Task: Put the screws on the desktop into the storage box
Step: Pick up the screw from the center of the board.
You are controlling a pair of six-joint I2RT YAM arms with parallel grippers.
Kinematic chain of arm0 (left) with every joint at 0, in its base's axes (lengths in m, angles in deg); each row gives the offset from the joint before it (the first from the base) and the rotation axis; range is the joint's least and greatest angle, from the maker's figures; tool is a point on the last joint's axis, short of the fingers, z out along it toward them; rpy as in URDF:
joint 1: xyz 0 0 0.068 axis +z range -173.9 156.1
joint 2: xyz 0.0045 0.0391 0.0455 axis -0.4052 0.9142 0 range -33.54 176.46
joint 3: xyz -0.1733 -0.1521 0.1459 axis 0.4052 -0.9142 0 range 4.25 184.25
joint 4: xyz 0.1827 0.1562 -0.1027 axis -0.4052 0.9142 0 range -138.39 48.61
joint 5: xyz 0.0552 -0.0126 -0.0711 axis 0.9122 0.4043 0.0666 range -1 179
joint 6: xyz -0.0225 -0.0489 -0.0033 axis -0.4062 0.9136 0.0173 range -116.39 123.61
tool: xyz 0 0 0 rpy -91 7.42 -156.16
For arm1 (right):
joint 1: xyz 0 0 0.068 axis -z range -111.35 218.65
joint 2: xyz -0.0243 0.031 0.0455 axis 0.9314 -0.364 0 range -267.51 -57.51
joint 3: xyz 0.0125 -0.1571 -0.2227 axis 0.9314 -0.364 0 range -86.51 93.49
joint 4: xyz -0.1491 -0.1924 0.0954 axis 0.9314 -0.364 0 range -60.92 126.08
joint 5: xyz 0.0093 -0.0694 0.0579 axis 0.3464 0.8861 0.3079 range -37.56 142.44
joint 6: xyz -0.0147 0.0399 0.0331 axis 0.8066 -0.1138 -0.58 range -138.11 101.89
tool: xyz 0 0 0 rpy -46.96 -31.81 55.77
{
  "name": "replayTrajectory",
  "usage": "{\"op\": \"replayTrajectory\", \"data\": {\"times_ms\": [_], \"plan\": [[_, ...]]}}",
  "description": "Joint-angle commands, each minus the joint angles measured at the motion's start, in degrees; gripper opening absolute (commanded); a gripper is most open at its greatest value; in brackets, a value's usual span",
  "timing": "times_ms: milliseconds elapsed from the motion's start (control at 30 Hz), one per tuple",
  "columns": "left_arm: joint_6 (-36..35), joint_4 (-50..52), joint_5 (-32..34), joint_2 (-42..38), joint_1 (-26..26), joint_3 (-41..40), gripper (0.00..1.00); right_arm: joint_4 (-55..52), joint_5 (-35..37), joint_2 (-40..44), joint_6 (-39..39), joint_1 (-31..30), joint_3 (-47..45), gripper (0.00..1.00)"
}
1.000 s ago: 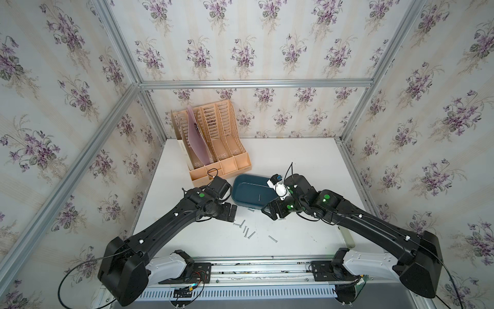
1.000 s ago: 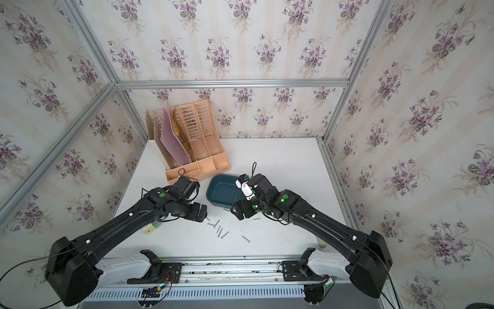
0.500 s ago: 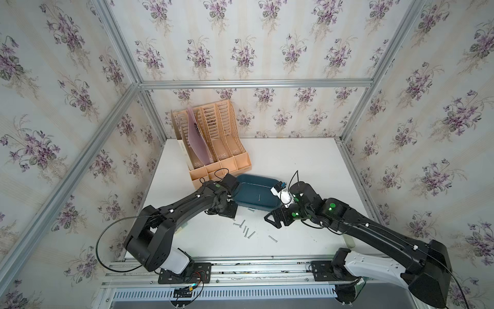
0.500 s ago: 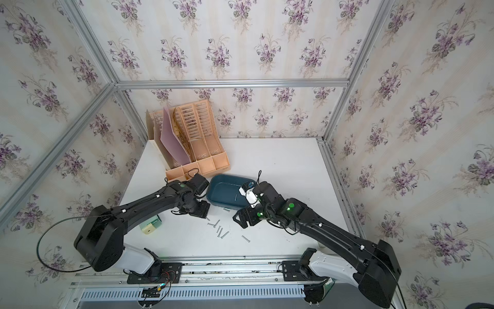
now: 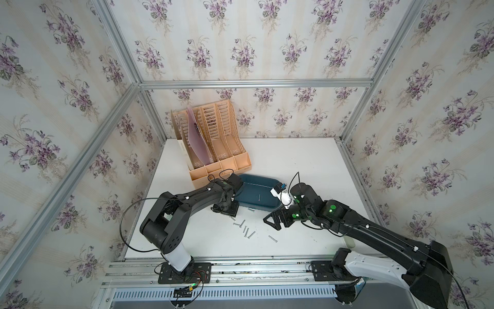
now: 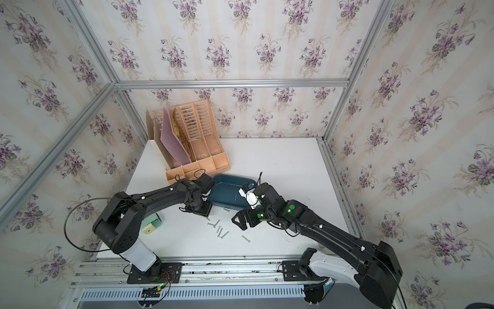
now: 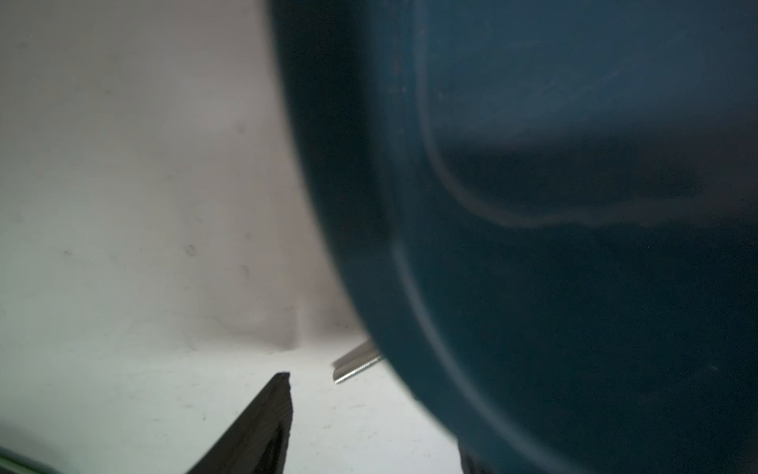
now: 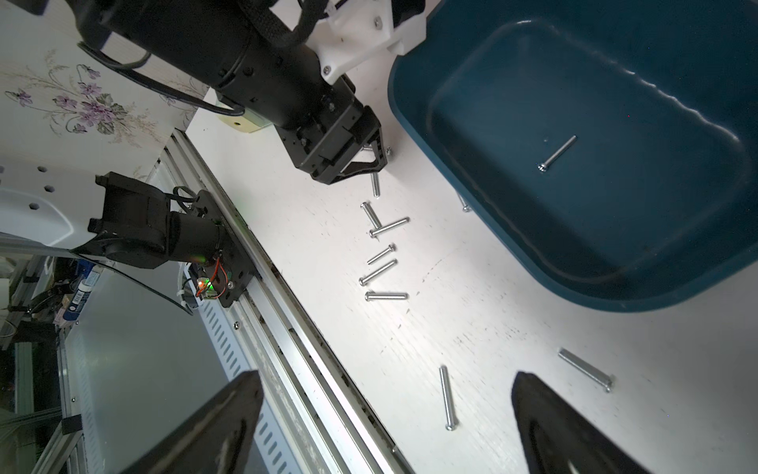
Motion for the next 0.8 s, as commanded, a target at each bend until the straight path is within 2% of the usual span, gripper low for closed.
{"op": "replayTrajectory", "data": {"times_ms": [0, 233, 333, 567, 767], "plan": [[-1.1, -1.3, 0.1, 0.7, 0.3, 0.4, 0.61, 1.0, 0.0, 0.2, -0.3, 0.0, -0.2, 1.00], [-2.0, -1.2, -0.1, 1.8, 0.7, 0.2, 0.56, 1.1, 0.3, 0.4, -0.6, 0.0, -0.3, 1.00], [-2.2, -1.4, -0.2, 2.1, 0.7, -0.2, 0.48, 1.4, 0.2, 0.5, -0.7, 0.0, -0.5, 1.00], [-2.0, -2.5, -0.7, 2.2, 0.8, -2.1, 0.40, 1.3, 0.4, 0.6, -1.0, 0.0, -0.9, 1.00], [-1.8, -4.0, -1.5, 1.7, 0.7, -4.0, 0.38, 1.3, 0.7, 0.6, -1.2, 0.0, -1.1, 1.00]]}}
